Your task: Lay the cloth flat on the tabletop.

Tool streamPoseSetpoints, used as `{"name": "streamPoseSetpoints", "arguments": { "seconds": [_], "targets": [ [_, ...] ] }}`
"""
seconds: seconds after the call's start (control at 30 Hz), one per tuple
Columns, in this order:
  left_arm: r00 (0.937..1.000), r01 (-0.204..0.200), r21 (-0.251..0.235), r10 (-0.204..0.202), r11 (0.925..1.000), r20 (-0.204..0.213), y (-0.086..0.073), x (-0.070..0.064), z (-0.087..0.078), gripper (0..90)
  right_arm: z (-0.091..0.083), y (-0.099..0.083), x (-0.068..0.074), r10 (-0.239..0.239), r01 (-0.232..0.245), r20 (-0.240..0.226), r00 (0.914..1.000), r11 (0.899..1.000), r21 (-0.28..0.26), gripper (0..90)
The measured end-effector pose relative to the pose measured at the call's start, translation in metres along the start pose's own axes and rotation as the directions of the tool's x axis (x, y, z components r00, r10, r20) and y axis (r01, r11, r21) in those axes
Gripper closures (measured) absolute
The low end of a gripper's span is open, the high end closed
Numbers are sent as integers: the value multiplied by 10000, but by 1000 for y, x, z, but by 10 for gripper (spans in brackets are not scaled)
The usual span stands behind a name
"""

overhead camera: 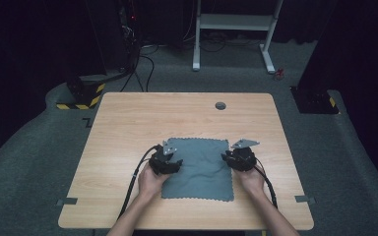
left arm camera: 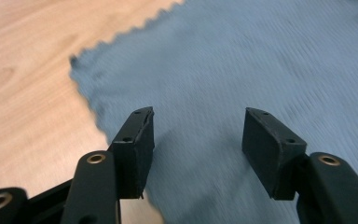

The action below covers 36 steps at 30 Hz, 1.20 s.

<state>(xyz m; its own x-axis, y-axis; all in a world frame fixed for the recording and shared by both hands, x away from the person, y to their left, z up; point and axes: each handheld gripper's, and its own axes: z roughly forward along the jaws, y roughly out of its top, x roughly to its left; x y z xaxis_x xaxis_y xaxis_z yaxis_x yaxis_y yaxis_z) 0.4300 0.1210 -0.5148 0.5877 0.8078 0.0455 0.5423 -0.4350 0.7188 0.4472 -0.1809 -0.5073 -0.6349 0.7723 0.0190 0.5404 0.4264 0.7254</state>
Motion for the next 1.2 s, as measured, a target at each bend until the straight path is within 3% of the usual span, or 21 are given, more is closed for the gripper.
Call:
{"name": "streamPoseSetpoints", "arguments": {
  "seconds": [0.2,0.23,0.33,0.37,0.5,0.67,0.83,0.97,1.07,1.1,1.13,1.17,1.2],
  "targets": [
    [9992,378,112,-376,9992,-167,12,10,17,449,21,18,-11,166,-164,642,9978,9999,-31,739],
    [9981,603,110,-602,9981,-117,13,14,20,435,30,22,-14,162,-182,844,9963,9996,229,733],
    [9981,605,156,-603,9980,-90,16,16,22,430,37,22,-17,61,-90,1145,9934,9997,247,730],
    [9981,610,175,-608,9980,-99,17,17,23,429,39,20,-23,386,-387,1060,9936,9993,-16,741],
    [9976,682,242,-679,9974,-154,21,21,27,428,40,20,-27,240,-229,1071,9940,9997,-112,740],
    [9962,837,224,-830,9962,-273,23,28,30,413,44,30,-36,404,-446,1216,9918,9985,322,751],
    [9932,1057,-67,-1060,9944,-489,23,34,34,434,45,31,-38,407,-446,1186,9921,9985,305,750],
    [9919,1167,168,-1157,9930,-516,24,34,31,433,44,34,-36,444,-527,1432,9887,9971,547,652],
    [9891,1465,59,-1464,9892,-153,15,33,19,427,34,29,-27,1056,-1061,223,9942,9941,235,572],
    [9890,1474,3,-1474,9891,144,6,29,8,416,25,22,-14,976,-974,-463,9941,9952,65,567],
    [9890,1474,3,-1474,9891,144,6,29,8,414,20,18,-4,670,-669,-585,9960,9978,39,568],
    [9922,1230,-19,-1229,9924,209,1,24,2,414,20,18,-4,670,-669,-585,9960,9978,39,568],
    [9954,939,-27,-938,9956,214,-4,18,-4,402,10,10,16,-177,176,-726,9972,9998,-21,574]
  ]
}}
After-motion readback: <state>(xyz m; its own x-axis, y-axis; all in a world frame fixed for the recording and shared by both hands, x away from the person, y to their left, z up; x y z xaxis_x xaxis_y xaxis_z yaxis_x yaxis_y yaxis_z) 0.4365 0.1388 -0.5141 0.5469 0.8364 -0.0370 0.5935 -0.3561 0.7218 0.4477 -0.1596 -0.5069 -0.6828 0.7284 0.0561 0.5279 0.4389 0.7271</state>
